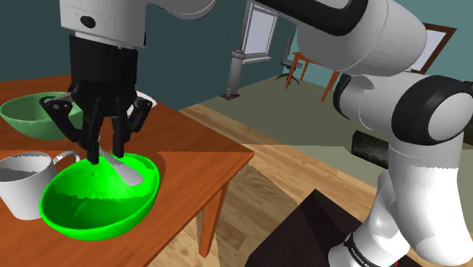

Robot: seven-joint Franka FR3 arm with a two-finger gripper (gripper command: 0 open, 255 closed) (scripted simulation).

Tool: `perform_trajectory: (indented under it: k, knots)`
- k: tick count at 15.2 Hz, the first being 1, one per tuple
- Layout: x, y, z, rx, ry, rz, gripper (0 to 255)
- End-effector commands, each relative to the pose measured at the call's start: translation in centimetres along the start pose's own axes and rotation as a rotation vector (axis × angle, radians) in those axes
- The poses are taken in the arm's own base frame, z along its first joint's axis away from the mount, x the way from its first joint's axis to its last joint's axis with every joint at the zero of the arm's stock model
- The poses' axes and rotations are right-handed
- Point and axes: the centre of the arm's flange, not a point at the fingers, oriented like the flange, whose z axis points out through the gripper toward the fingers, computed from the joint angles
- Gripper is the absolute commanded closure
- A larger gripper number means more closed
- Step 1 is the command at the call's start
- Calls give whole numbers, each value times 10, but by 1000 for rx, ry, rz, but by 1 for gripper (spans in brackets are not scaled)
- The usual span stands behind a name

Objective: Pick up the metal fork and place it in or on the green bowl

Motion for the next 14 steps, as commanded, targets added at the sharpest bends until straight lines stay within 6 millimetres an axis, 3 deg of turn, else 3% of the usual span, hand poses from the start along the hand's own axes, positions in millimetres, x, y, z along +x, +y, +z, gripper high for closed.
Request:
perform_trajectory:
  k: [1, 9, 14]
  knots:
    - [0, -1, 8, 1, 1, 1, 255]
    - [4, 7, 48, 1, 1, 1, 255]
    - [4, 7, 48, 1, 1, 1, 255]
